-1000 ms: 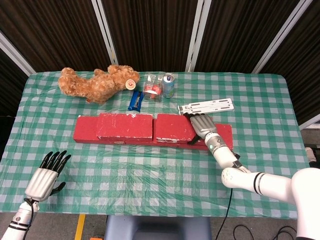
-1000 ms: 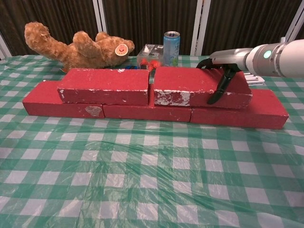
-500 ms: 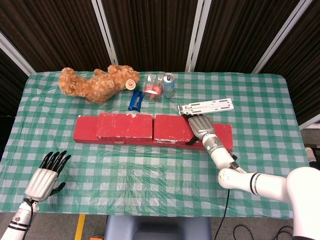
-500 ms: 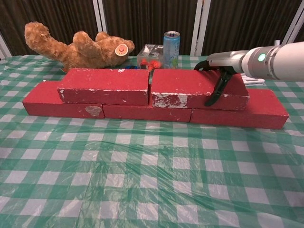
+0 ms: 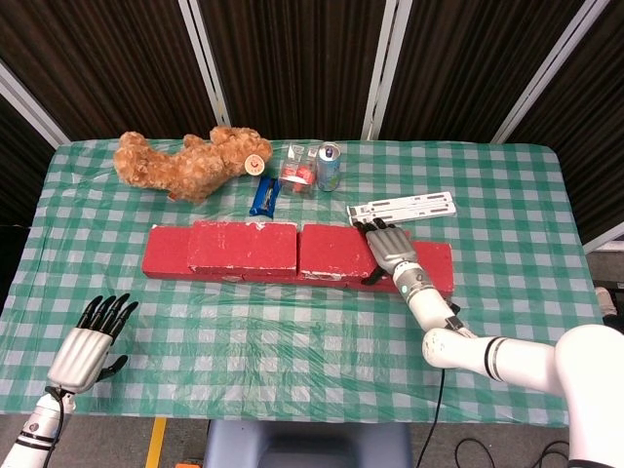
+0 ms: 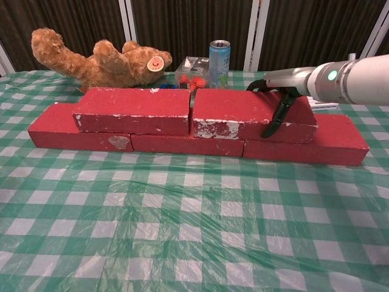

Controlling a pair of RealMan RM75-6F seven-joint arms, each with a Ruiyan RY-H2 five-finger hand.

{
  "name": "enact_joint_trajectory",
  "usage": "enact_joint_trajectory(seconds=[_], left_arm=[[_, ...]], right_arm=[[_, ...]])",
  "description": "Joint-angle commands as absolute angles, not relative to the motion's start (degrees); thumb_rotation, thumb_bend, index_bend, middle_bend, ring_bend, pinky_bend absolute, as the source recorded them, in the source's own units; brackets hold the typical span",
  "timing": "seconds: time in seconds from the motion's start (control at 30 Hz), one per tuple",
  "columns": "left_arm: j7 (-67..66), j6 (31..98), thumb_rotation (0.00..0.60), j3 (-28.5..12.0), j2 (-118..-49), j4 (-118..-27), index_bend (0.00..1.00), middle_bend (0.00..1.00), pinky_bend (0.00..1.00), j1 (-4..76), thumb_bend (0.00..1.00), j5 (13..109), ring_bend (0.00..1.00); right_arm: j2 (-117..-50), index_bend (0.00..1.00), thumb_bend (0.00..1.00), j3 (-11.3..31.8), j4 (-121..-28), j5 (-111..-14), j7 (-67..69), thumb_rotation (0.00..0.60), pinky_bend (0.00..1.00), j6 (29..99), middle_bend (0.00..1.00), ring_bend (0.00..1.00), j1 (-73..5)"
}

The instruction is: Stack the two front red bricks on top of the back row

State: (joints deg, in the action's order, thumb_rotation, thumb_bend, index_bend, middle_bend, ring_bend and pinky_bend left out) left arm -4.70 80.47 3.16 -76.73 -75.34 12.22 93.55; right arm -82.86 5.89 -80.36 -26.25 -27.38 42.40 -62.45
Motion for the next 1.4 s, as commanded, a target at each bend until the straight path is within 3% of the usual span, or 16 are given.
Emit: enact_joint_trajectory(seconds=[0.03,0.47,0.67,0.93,1.13,1.27,1.4], left_arm=[[-4.7,80.5,0.6,3.2,-76.7,-75.3,0.0,0.0,0.01,12.2,0.26,93.5,0.0],[-4.6,80.6,0.6,3.2,-76.6,-75.4,0.0,0.0,0.01,12.2,0.26,93.7,0.0],[-4.4,80.7,0.6,3.1,-76.6,-75.4,0.0,0.0,0.01,12.2,0.26,93.8,0.0],[-4.5,81.0,0.6,3.3,-76.5,-75.5,0.0,0.0,0.01,12.1,0.26,94.1,0.0],[-4.7,81.6,0.6,3.3,-76.4,-75.6,0.0,0.0,0.01,11.8,0.26,94.2,0.0],[-5.2,82.2,0.6,3.4,-76.4,-76.0,0.0,0.0,0.01,11.5,0.26,94.7,0.0],[-5.7,82.4,0.6,3.4,-76.5,-76.2,0.0,0.0,0.01,11.4,0.26,94.9,0.0]], right_arm=[[-82.8,0.16,0.17,5.9,-80.5,-26.2,-27.4,0.6,0.29,42.4,0.22,0.1,-62.5],[-81.8,0.1,0.13,5.3,-81.9,-23.7,-28.3,0.6,0.26,42.1,0.18,0.08,-63.3],[-81.5,0.05,0.11,4.7,-82.6,-21.7,-29.5,0.555,0.23,42.9,0.16,0.07,-64.0],[-80.2,0.0,0.09,4.9,-84.2,-21.0,-29.2,0.551,0.2,42.9,0.12,0.04,-64.2],[-72.1,0.0,0.09,6.1,-90.5,-28.7,-23.6,0.54,0.14,45.9,0.09,0.0,-59.2],[-66.0,0.0,0.09,4.1,-93.7,-37.9,-19.7,0.534,0.12,47.8,0.06,0.0,-53.7],[-62.3,0.1,0.09,1.7,-93.9,-47.6,-15.3,0.532,0.11,49.9,0.03,0.0,-48.0]])
